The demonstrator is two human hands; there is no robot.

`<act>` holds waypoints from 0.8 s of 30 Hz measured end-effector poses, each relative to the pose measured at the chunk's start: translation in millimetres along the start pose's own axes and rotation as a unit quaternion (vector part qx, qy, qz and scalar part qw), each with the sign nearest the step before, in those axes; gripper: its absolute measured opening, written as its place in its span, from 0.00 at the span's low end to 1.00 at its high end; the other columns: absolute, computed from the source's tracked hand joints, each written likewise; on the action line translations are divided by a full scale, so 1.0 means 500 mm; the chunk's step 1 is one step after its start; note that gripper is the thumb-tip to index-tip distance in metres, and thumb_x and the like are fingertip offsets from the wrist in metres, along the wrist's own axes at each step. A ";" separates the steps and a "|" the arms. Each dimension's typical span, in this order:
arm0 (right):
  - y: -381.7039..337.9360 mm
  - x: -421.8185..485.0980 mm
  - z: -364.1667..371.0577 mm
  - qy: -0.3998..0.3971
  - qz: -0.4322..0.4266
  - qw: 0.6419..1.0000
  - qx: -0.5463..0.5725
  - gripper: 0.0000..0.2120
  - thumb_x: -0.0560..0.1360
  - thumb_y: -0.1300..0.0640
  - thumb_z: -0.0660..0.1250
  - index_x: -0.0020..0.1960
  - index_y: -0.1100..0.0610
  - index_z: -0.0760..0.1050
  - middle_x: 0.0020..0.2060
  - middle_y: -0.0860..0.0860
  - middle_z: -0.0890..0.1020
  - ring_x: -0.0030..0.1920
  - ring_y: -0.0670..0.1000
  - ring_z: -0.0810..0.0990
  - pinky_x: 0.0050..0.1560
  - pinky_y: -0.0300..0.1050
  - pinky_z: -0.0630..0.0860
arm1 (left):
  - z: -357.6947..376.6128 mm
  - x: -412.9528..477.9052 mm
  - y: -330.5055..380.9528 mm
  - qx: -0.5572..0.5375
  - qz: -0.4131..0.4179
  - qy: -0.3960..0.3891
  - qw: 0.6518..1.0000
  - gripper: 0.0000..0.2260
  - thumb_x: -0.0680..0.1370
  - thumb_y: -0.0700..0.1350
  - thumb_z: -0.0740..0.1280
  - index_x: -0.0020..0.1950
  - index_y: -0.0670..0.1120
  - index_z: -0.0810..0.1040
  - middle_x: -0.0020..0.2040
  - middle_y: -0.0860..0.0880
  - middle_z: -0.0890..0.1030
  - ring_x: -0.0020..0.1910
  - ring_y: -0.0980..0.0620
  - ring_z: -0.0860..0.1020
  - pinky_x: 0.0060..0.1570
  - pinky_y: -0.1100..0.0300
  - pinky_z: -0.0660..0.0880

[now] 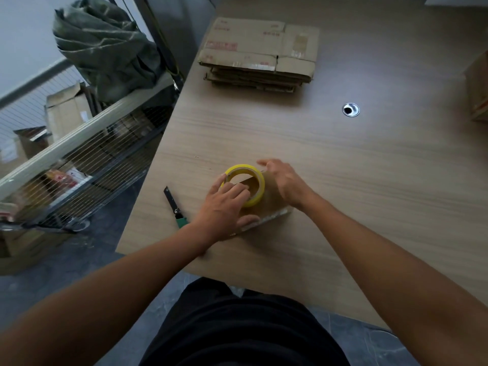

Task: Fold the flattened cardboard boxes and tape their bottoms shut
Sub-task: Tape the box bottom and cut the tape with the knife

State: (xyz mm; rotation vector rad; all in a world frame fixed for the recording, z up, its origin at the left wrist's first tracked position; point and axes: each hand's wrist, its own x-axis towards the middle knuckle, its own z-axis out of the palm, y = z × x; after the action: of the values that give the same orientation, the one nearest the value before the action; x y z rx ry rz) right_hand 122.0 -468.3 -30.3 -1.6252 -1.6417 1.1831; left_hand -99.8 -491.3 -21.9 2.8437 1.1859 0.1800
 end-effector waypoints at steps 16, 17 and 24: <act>-0.018 -0.029 0.054 0.129 0.068 0.979 -0.140 0.32 0.76 0.34 0.41 0.58 0.54 0.74 0.56 0.53 0.75 0.58 0.56 0.72 0.55 0.55 0.70 | -0.191 0.015 -0.144 -0.082 -0.122 -0.044 0.988 0.20 0.76 0.65 0.69 0.58 0.53 0.80 0.36 0.58 0.73 0.34 0.58 0.73 0.33 0.63 0.66; -0.015 -0.032 0.054 0.130 0.065 0.980 -0.139 0.30 0.76 0.33 0.44 0.58 0.53 0.74 0.56 0.52 0.75 0.58 0.55 0.71 0.55 0.55 0.70 | -0.186 0.015 -0.156 -0.080 -0.137 -0.066 0.985 0.19 0.75 0.65 0.69 0.57 0.53 0.81 0.38 0.57 0.74 0.36 0.57 0.74 0.34 0.63 0.66; 0.011 -0.037 0.060 0.153 0.065 0.954 -0.248 0.20 0.81 0.39 0.60 0.57 0.55 0.73 0.55 0.54 0.73 0.58 0.59 0.72 0.55 0.56 0.72 | -0.108 0.024 -0.177 -0.121 -0.213 -0.132 0.961 0.24 0.75 0.69 0.66 0.63 0.55 0.83 0.58 0.51 0.83 0.55 0.52 0.80 0.49 0.56 0.76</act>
State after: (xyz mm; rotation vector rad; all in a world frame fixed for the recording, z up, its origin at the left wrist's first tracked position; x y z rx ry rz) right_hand 101.4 -493.2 -45.2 -2.1266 -1.7301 0.5483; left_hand -161.0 -420.2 24.1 2.2561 1.5481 -0.0707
